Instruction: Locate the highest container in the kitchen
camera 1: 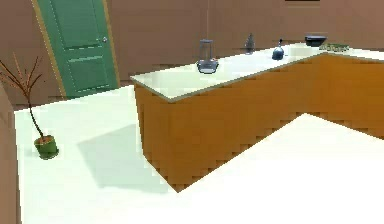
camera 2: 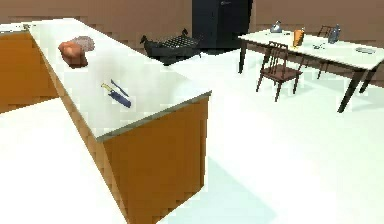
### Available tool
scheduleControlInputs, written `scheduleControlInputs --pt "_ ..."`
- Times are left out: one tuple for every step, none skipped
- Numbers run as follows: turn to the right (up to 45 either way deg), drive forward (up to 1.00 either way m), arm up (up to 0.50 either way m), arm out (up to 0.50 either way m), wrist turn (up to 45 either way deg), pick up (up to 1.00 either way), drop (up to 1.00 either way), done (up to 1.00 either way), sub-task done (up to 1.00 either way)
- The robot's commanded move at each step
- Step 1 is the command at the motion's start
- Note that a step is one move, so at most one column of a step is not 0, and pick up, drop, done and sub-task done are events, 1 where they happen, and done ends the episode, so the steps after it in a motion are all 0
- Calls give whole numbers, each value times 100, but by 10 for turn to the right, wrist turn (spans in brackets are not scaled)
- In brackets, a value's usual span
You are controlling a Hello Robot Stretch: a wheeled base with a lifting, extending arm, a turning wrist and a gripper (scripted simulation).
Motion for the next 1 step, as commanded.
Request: scheduleControlInputs --pt "0 5 0 0 0 0 0 0 0"
